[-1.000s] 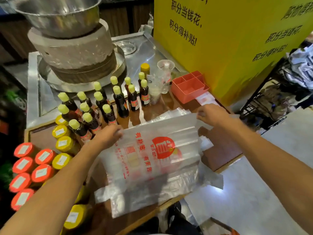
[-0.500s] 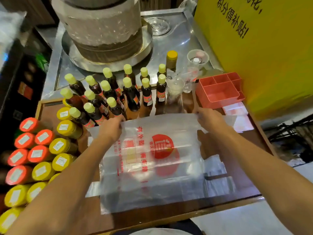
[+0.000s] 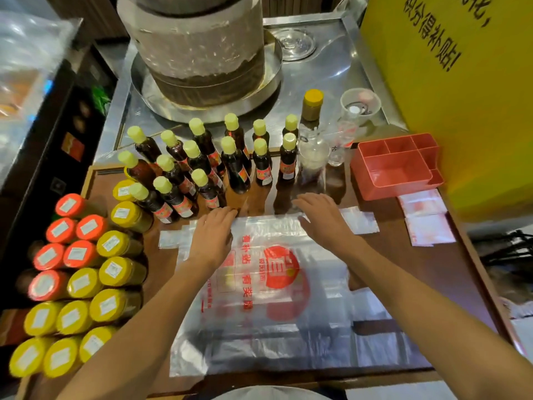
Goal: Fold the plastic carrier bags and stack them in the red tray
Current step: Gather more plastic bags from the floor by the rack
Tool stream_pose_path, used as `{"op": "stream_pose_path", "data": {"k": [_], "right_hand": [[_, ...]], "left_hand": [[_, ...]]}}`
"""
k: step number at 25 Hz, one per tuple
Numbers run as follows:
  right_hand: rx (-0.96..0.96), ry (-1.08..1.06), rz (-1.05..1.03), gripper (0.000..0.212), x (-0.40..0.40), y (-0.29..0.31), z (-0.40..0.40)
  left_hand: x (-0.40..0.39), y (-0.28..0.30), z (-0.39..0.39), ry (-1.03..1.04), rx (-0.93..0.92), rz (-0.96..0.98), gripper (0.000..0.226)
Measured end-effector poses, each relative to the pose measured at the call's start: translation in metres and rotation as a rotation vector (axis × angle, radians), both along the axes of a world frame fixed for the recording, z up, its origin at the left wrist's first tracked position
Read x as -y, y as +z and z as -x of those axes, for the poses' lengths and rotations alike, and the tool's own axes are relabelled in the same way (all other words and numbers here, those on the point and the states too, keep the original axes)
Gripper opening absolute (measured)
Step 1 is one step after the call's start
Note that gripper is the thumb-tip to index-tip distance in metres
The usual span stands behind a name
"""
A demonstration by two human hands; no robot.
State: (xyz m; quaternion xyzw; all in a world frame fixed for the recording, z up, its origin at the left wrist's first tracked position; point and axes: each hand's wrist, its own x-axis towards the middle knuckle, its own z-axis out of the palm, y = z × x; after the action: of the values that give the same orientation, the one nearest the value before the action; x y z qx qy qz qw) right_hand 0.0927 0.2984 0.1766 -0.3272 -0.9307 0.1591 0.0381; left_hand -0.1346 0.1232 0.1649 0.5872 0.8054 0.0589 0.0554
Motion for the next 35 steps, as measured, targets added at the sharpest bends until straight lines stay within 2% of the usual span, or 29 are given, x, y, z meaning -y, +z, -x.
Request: {"op": "stream_pose_path", "data": {"k": [6,13,21,28,30,35], "right_hand": [[-0.091,0.065,-0.112,0.049,0.032,0.029,0.021],[-0.229,0.375,-0.192,0.050,0.109,0.063,0.105],[-0.269,0.609,-0.239,0.054,0.270,0.104,0.234],[-0.275,0.870,-0.323,0.055,0.429,0.132,0.334],[-0.291,0.931,-0.349,0.055,0.476,0.132,0.359],[-0.310,1.253,-0.283,0.055,0.635,0.132,0.412]], "left_hand": [[0.020,0.025,-0.012,-0.018,-0.050,-0.059,0.056],[0.108,0.079,0.023,0.094,-0.240,-0.133,0.064],[0.276,0.120,0.096,0.358,-0.335,-0.169,0.071],[0.463,0.121,0.146,0.670,-0.385,-0.202,0.064],[0.517,0.118,0.151,0.780,-0.384,-0.202,0.066],[0.684,0.100,0.131,1.144,-0.340,-0.207,0.067]]}}
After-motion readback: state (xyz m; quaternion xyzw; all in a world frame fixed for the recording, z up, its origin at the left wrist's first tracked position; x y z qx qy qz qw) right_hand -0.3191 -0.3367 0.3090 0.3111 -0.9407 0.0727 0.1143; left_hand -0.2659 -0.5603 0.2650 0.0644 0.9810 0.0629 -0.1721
